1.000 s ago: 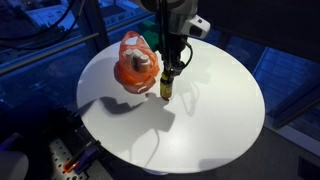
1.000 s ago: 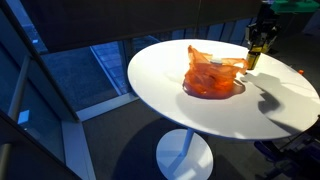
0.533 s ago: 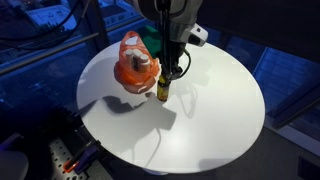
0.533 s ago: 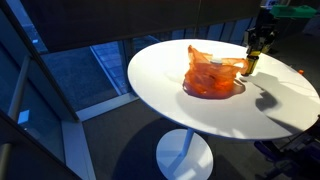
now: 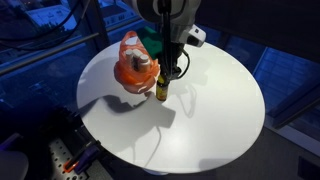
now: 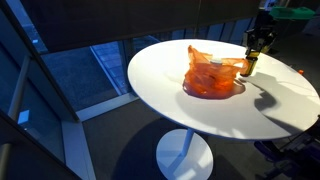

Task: Remove the brown bottle from the plastic

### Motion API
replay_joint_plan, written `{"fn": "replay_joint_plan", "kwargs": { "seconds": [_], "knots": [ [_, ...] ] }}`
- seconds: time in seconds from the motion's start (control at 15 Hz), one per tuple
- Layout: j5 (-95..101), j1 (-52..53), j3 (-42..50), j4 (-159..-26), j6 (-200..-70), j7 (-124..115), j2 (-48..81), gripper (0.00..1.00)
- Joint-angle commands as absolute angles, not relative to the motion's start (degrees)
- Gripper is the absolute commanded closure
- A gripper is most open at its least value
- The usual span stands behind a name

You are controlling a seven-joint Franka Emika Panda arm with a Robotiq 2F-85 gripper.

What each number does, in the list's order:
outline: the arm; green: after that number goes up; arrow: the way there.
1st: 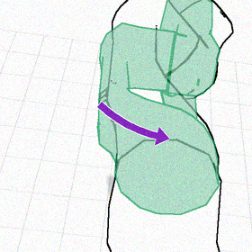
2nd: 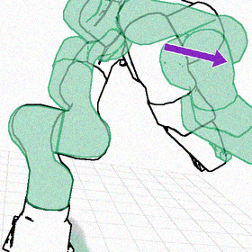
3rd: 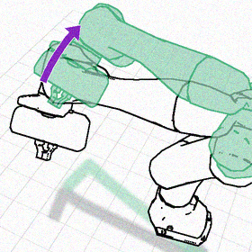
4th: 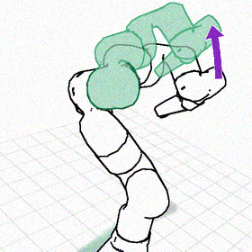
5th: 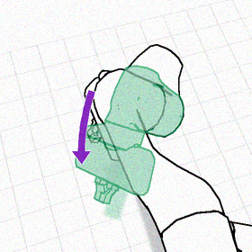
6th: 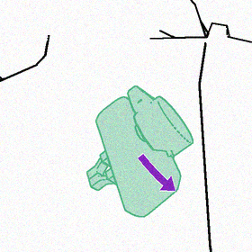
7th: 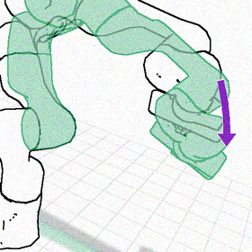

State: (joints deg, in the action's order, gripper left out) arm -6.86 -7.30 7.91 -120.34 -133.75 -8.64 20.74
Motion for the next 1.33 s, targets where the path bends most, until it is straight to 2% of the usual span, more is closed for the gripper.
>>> {"fn": "replay_joint_plan", "kwargs": {
  "seconds": [0.0,0.07,0.13,0.4,1.27],
  "knots": [
    [-7.71,-7.91,7.28,-120.97,-134.81,-6.97,20.44,0.58],
    [-7.47,-7.79,7.30,-121.13,-134.96,-7.03,20.36,0.30],
    [-7.45,-7.75,7.20,-121.29,-134.90,-6.89,20.13,0.29],
    [-7.01,-7.31,6.56,-121.70,-132.69,-5.72,17.80,0.01],
    [1.45,-2.23,5.59,-119.09,-117.50,-10.61,6.07,0.00]
  ]
}}
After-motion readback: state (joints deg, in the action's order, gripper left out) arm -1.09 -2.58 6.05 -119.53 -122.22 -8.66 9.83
